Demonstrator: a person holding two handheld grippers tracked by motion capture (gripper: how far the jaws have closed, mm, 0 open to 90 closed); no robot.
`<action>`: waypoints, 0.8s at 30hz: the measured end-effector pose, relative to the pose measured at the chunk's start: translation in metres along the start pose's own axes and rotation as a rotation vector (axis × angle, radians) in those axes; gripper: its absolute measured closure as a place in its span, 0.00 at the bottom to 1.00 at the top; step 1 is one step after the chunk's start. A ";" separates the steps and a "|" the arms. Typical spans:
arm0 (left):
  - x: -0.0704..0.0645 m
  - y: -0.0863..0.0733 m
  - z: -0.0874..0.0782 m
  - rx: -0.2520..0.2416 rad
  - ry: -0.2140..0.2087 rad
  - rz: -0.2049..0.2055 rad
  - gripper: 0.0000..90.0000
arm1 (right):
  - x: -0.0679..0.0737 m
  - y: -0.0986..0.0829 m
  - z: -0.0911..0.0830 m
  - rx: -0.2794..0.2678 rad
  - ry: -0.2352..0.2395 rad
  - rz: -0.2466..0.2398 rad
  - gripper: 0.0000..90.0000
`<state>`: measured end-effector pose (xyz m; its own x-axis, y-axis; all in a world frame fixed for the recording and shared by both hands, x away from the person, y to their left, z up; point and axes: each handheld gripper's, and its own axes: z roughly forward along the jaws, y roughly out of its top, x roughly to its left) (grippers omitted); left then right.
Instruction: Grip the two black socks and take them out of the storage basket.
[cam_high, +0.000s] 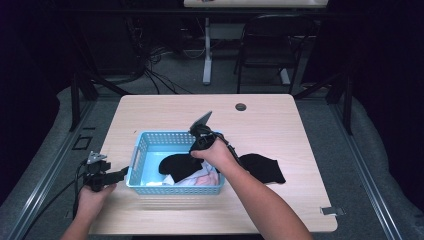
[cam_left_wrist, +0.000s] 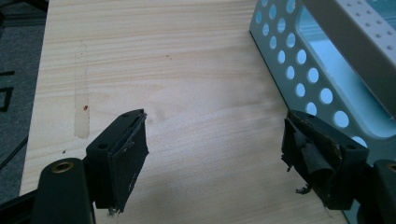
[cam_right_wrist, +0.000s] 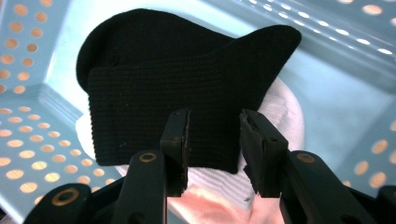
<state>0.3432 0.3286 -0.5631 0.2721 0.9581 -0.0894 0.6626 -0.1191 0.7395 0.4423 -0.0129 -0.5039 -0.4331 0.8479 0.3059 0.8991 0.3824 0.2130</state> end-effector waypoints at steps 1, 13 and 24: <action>0.000 0.000 0.000 0.000 0.000 0.001 0.25 | -0.002 0.002 0.003 0.017 0.010 0.005 0.70; 0.000 0.000 0.000 0.002 -0.002 0.005 0.25 | -0.015 0.004 0.014 0.065 0.010 0.076 0.69; -0.001 0.000 0.000 0.002 0.000 0.006 0.25 | -0.007 0.004 0.019 0.092 0.021 0.035 0.79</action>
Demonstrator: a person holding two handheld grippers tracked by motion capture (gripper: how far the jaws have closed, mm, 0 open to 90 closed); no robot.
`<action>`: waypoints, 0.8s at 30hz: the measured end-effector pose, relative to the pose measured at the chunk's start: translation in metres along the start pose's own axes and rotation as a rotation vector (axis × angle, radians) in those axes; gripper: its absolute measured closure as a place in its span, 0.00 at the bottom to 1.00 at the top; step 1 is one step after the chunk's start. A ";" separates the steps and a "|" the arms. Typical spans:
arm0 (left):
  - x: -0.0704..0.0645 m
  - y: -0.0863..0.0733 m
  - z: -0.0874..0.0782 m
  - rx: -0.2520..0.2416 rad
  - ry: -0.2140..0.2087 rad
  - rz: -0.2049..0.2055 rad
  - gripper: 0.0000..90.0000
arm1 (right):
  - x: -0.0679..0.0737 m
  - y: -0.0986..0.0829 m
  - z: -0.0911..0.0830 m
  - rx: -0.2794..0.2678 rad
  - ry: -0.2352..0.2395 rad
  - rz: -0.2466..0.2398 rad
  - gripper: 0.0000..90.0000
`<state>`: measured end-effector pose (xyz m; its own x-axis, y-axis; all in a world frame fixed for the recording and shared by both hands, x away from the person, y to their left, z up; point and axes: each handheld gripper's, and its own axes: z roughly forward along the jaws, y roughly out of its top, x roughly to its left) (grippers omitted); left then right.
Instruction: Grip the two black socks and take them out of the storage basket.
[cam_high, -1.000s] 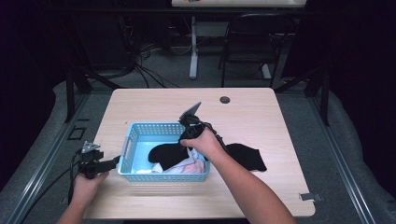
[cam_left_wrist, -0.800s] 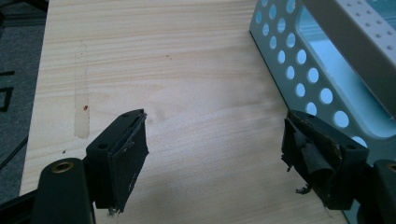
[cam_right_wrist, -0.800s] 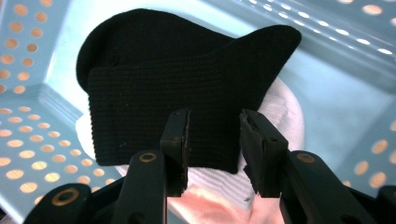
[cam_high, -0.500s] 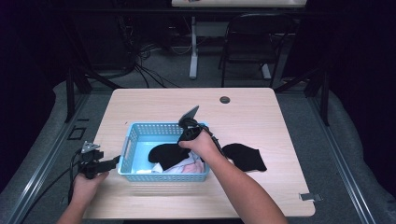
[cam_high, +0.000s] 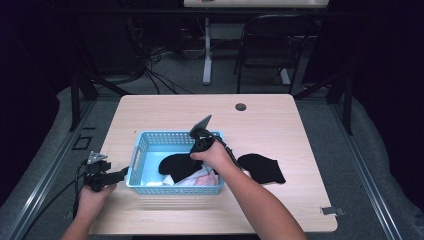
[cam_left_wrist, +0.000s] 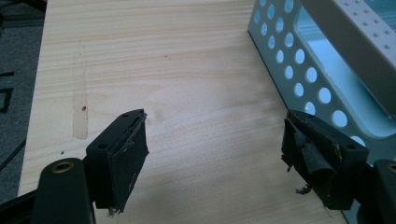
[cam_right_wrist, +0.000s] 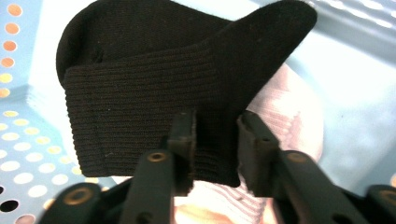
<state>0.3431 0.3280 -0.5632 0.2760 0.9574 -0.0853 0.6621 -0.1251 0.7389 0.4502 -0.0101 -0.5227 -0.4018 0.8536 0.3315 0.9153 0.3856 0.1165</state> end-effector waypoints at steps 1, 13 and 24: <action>0.000 0.000 0.000 0.001 -0.001 -0.001 0.25 | 0.002 0.000 -0.001 -0.018 -0.006 -0.016 0.86; 0.000 0.000 0.000 -0.002 0.001 -0.002 0.25 | 0.007 -0.007 -0.023 -0.115 0.053 -0.034 0.96; 0.000 0.000 0.000 0.000 0.001 -0.001 0.25 | 0.023 -0.010 -0.072 -0.194 0.155 -0.106 0.97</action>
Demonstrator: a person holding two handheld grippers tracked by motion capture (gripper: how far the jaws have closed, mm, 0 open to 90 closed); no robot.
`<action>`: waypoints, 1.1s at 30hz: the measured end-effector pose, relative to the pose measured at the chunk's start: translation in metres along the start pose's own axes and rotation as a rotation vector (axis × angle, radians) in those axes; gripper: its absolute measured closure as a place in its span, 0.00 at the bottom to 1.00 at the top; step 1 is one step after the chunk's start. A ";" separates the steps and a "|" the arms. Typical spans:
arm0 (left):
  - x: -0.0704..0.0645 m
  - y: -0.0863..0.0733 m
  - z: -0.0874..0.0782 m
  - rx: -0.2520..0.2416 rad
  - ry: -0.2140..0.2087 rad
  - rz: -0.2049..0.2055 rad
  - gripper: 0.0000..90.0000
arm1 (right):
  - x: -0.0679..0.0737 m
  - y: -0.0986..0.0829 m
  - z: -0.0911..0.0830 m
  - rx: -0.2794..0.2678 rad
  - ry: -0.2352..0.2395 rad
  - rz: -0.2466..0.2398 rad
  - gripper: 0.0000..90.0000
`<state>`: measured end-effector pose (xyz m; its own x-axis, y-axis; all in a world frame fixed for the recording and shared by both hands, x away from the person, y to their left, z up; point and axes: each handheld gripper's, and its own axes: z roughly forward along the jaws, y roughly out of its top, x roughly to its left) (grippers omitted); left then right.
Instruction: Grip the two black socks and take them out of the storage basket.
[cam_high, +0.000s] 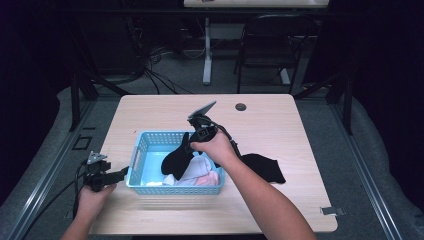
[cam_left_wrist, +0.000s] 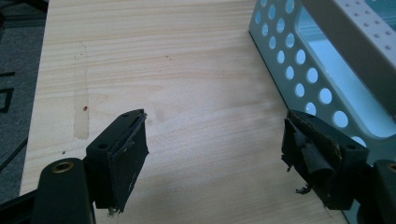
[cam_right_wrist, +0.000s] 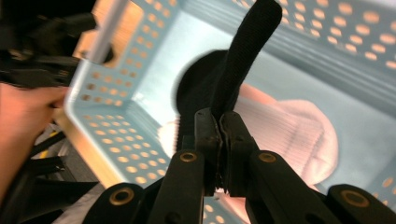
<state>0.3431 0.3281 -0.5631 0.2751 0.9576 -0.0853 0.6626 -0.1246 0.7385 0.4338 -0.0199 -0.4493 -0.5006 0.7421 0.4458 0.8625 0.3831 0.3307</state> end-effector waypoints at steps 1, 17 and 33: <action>0.000 0.000 0.000 -0.001 0.000 0.001 0.25 | 0.002 0.000 -0.003 -0.027 0.015 0.014 0.97; -0.001 0.000 0.001 0.001 0.002 0.003 0.25 | 0.010 0.000 -0.056 -0.098 0.084 0.005 0.97; -0.001 0.000 0.001 0.004 0.004 0.000 0.25 | -0.008 -0.016 -0.108 -0.191 0.157 0.033 0.97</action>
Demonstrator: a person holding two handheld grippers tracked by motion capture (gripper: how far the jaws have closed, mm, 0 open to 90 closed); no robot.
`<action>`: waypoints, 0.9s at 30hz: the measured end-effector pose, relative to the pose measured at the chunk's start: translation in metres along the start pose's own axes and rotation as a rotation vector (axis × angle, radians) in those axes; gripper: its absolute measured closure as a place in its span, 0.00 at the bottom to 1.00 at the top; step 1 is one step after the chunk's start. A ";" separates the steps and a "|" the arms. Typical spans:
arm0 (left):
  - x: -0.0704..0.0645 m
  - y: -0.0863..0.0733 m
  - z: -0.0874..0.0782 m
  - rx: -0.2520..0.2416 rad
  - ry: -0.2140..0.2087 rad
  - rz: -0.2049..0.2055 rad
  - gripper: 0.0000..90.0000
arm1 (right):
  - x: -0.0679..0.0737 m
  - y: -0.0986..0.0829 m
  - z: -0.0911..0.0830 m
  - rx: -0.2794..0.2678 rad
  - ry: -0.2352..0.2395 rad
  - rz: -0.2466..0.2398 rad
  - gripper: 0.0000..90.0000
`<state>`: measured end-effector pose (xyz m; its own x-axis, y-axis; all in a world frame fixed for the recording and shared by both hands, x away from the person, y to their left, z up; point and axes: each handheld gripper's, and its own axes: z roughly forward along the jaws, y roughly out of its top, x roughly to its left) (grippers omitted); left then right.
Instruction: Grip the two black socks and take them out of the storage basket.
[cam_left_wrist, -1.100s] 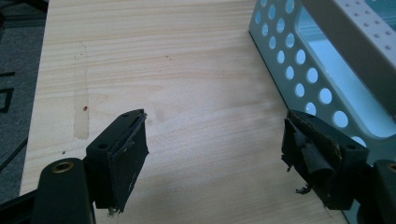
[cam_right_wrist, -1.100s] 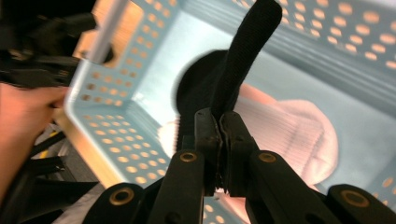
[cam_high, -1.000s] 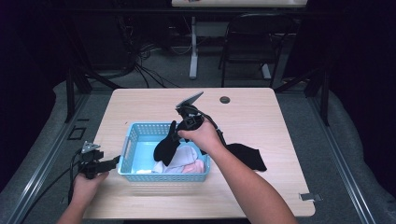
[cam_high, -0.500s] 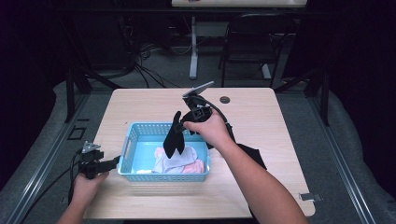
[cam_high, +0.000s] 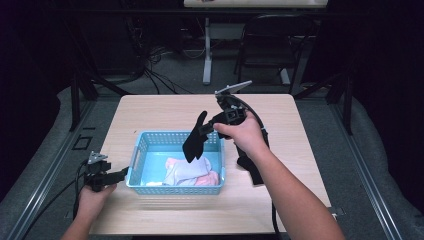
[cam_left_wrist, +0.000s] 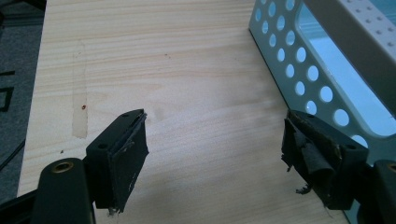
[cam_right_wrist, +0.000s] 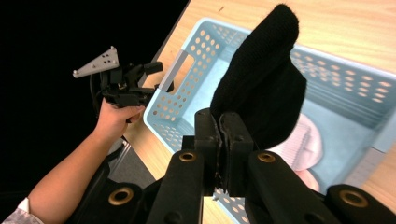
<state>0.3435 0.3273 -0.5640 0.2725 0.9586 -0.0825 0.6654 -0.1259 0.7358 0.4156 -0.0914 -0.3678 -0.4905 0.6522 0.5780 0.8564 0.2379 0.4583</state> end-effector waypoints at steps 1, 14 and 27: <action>0.000 0.000 0.000 0.000 0.000 0.000 0.25 | 0.000 0.000 0.000 0.000 0.000 0.000 0.97; 0.000 0.000 0.000 0.000 0.001 0.002 0.25 | -0.028 -0.018 -0.062 -0.085 -0.029 0.049 0.97; -0.001 0.000 0.001 0.009 0.005 0.005 0.25 | -0.067 -0.048 -0.083 -0.084 -0.077 0.108 0.96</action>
<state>0.3434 0.3260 -0.5645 0.2729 0.9591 -0.0754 0.6704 -0.1333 0.7300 0.3942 -0.2060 -0.3721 -0.3794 0.7249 0.5749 0.8853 0.1039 0.4532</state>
